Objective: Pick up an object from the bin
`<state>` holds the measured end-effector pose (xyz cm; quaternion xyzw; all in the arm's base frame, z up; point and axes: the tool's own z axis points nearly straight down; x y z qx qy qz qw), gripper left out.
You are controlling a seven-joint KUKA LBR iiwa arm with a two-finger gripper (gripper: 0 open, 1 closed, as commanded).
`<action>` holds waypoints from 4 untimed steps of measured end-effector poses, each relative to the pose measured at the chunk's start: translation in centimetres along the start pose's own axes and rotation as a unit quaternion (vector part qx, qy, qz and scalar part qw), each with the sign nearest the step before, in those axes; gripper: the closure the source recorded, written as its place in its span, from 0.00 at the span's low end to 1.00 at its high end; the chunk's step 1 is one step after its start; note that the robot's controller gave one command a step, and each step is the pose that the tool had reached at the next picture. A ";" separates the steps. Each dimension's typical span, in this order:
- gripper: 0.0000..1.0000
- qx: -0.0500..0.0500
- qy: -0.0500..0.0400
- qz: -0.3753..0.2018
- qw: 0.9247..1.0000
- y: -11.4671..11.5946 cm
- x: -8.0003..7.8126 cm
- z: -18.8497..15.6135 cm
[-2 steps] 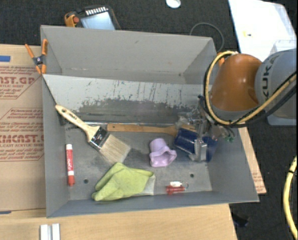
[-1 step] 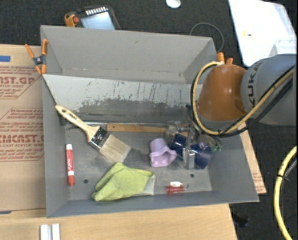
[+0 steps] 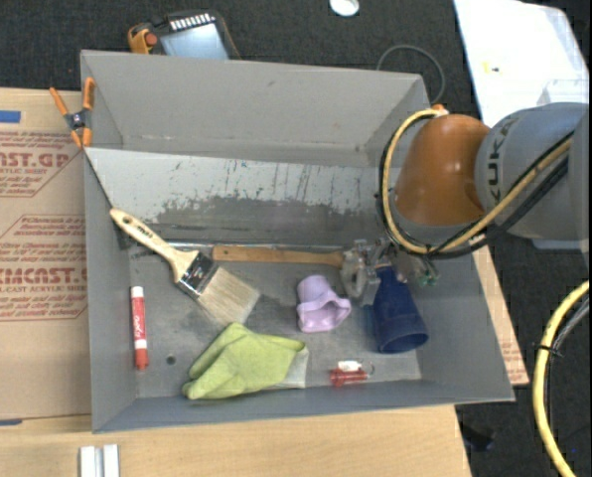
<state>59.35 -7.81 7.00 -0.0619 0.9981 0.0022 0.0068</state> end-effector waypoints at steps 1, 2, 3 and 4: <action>1.00 0.000 0.000 0.000 1.000 0.0 0.0 0.0; 1.00 -0.001 0.004 0.000 1.000 0.1 0.2 -1.4; 1.00 -0.001 0.002 0.000 1.000 0.1 0.0 -5.3; 1.00 0.000 0.000 0.000 1.000 0.1 -0.1 -8.0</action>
Offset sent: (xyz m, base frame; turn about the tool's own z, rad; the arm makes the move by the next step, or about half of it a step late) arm -0.0001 0.0000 0.0573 -0.0001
